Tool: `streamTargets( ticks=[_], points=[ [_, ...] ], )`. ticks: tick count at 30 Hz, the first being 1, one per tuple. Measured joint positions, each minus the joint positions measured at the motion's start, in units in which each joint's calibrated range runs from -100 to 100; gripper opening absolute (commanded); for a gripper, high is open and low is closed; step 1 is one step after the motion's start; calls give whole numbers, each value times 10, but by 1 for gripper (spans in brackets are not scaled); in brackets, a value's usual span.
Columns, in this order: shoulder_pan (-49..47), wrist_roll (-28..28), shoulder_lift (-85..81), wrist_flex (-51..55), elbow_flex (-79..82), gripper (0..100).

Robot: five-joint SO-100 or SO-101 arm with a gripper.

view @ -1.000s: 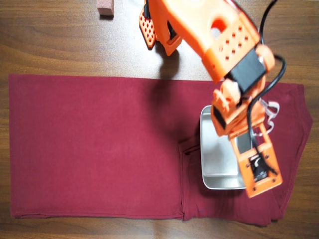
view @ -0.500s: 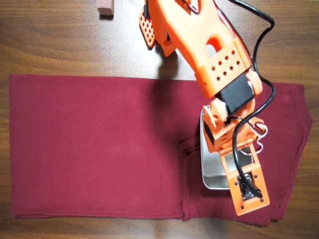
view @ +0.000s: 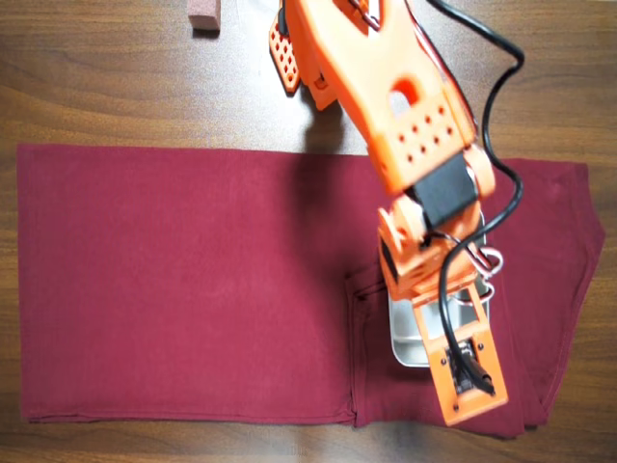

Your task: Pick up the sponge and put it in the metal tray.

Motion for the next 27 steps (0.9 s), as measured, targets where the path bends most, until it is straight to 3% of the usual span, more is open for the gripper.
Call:
streamTargets(
  ticks=[2,8,11,17,27],
  points=[
    [49,11,-72,-18,32,0],
    [260,56,-404,-286,394,0],
    [302,59,-542,-293,509,0],
    [295,61,-689,-283,634,0],
    [297,67,-784,-260,729,0]
  ],
)
